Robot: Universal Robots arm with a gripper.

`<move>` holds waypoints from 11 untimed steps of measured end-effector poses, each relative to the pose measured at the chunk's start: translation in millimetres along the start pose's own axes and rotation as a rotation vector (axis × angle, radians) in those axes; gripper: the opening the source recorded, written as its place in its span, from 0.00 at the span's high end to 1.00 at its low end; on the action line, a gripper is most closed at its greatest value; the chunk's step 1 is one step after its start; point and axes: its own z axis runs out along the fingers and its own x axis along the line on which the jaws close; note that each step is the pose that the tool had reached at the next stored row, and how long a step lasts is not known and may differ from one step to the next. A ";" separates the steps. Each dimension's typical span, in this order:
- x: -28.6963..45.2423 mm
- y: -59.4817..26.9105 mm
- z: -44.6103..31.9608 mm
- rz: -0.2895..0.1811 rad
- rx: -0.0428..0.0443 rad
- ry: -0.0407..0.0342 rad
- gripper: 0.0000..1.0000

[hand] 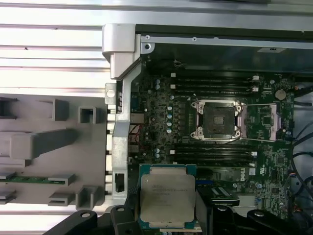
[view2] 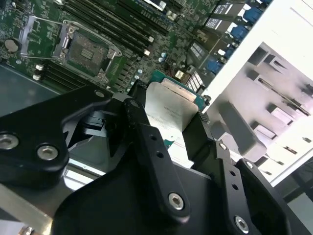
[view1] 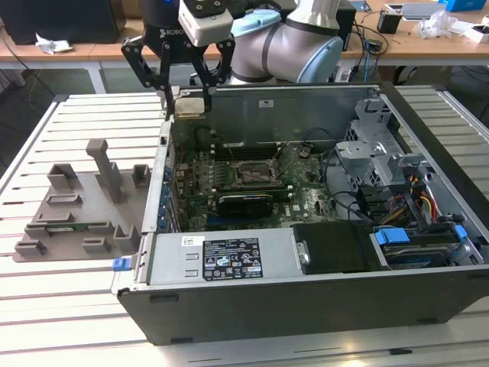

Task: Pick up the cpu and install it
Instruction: 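Pick up the cpu and move it towards the insertion slot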

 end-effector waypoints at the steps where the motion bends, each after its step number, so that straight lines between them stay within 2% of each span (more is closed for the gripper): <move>1: -1.6 0.0 0.0 0.000 0.0000 0.0000 0.46; 11: -23.9 -0.3 0.9 0.000 0.0020 0.0006 0.46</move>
